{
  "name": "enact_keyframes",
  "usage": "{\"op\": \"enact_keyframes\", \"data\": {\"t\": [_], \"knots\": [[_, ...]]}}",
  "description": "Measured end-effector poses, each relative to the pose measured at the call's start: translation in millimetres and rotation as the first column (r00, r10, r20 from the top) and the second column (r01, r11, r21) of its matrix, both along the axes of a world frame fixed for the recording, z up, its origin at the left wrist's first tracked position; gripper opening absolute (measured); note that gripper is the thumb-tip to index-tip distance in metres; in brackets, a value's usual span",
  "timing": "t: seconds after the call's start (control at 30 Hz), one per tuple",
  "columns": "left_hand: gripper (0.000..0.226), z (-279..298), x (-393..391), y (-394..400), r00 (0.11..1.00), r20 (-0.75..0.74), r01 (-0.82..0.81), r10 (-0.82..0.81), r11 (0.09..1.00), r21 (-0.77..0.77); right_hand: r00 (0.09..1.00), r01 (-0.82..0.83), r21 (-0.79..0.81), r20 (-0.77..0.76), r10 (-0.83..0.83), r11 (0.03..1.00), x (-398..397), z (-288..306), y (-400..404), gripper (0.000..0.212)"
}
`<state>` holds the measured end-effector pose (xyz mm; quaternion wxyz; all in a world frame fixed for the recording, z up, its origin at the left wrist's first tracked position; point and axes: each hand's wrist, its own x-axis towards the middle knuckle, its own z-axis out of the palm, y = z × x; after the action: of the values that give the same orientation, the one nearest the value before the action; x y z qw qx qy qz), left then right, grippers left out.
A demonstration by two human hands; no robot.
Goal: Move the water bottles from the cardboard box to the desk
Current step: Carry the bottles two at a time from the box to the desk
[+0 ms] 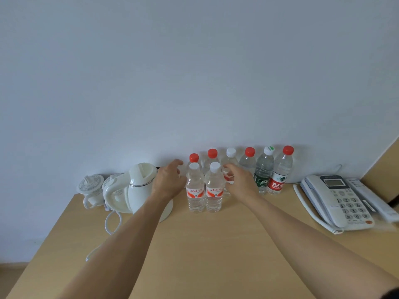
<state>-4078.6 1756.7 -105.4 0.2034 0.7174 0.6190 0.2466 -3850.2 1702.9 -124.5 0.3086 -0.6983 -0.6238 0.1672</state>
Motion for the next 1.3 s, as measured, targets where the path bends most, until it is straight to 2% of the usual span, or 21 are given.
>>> {"op": "enact_keyframes", "data": {"t": [0.1, 0.17, 0.33, 0.5, 0.63, 0.83, 1.0, 1.1, 1.3], "knots": [[0.039, 23.7, 5.3, 6.0, 0.997, -0.062, -0.039, 0.048, 0.989, 0.139, 0.998, 0.048, 0.026, 0.047, -0.049, 0.998, 8.6, 13.4, -1.2, 0.046], [0.038, 40.2, 15.2, 10.9, 0.993, -0.117, 0.001, 0.025, 0.976, 0.216, 0.993, 0.088, 0.040, 0.079, -0.091, 0.995, 14.6, 21.3, -2.6, 0.044], [0.041, 69.7, 58.8, 18.9, 0.944, -0.300, 0.220, -0.134, 0.936, 0.274, 0.956, 0.207, 0.044, 0.203, -0.211, 0.977, 35.0, 38.6, -15.7, 0.037], [0.042, 79.0, 125.8, 9.8, 0.835, -0.465, 0.452, -0.293, 0.848, 0.277, 0.899, 0.362, -0.009, 0.265, -0.347, 0.932, 62.8, 50.6, -52.7, 0.040], [0.041, 76.6, 183.2, -21.0, 0.759, -0.492, 0.588, -0.428, 0.775, 0.233, 0.849, 0.479, -0.062, 0.284, -0.445, 0.876, 90.9, 51.5, -93.4, 0.044], [0.043, 72.9, 261.3, -83.7, 0.618, -0.404, 0.752, -0.674, 0.658, 0.051, 0.807, 0.569, -0.140, 0.282, -0.519, 0.810, 146.1, 48.7, -160.8, 0.046], [0.043, 81.7, 330.7, -145.6, 0.506, -0.453, 0.827, -0.734, 0.563, 0.012, 0.734, 0.671, -0.138, 0.259, -0.628, 0.728, 199.1, 55.6, -236.7, 0.041], [0.042, 85.7, 378.5, -198.9, 0.451, -0.457, 0.861, -0.767, 0.509, -0.005, 0.674, 0.736, -0.145, 0.253, -0.694, 0.662, 235.1, 63.6, -296.4, 0.051], [0.043, 83.6, 483.2, -323.1, 0.273, -0.499, 0.938, -0.822, 0.343, -0.052, 0.530, 0.848, -0.189, 0.349, -0.773, 0.496, 311.8, 73.1, -430.6, 0.058]]}}
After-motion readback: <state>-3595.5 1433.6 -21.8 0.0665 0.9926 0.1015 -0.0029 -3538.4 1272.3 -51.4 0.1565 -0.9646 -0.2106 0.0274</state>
